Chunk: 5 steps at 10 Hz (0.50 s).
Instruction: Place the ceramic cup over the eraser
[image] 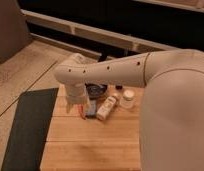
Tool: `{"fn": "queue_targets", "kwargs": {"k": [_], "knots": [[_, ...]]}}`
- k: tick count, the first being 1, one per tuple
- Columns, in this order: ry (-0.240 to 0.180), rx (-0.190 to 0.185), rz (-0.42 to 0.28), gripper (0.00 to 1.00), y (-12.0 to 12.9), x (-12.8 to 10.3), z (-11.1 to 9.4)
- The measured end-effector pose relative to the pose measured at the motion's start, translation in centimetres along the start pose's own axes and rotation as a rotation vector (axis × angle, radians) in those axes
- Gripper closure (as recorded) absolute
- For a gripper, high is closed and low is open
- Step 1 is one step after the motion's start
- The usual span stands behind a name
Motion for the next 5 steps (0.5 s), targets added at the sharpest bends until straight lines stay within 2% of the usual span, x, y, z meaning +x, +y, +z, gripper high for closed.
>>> {"fn": "queue_targets", "kwargs": {"k": [3, 4, 5], "knots": [[-0.008, 0.001, -0.002, 0.35, -0.1, -0.1, -0.1], [-0.036, -0.005, -0.007, 0.35, -0.1, -0.7, -0.2], [-0.089, -0.015, -0.037, 0.35, -0.3, -2.0, -0.7]]}}
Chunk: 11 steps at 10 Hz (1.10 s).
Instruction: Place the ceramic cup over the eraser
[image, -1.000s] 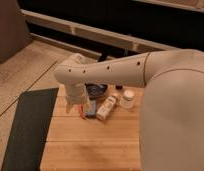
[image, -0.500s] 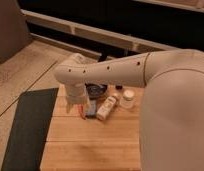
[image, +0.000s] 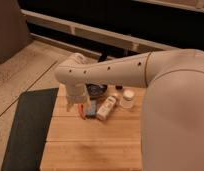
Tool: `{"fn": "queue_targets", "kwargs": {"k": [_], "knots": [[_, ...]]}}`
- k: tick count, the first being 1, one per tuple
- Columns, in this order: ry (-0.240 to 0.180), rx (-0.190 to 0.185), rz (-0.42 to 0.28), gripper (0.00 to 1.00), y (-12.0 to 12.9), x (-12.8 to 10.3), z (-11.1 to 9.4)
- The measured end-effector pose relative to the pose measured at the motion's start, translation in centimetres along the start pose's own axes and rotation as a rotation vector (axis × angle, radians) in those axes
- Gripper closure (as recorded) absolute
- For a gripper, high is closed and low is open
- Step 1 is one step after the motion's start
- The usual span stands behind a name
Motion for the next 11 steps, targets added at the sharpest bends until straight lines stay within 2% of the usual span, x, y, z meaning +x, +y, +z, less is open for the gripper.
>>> {"fn": "queue_targets", "kwargs": {"k": [1, 2, 3, 5, 9, 10, 11], "knots": [[-0.066, 0.002, -0.049, 0.35, -0.6, -1.6, -0.6], [-0.108, 0.002, -0.086, 0.35, -1.1, -2.6, -1.1], [-0.14, -0.003, -0.112, 0.35, -2.0, -3.2, -1.4], [-0.173, -0.008, -0.114, 0.35, -4.0, -3.8, -1.7], [-0.171, -0.009, -0.116, 0.35, -3.8, -3.7, -1.7], [-0.163, 0.004, -0.102, 0.35, -4.5, -4.0, -1.0], [-0.148, 0.039, -0.05, 0.35, -7.3, -4.6, 0.2]]}}
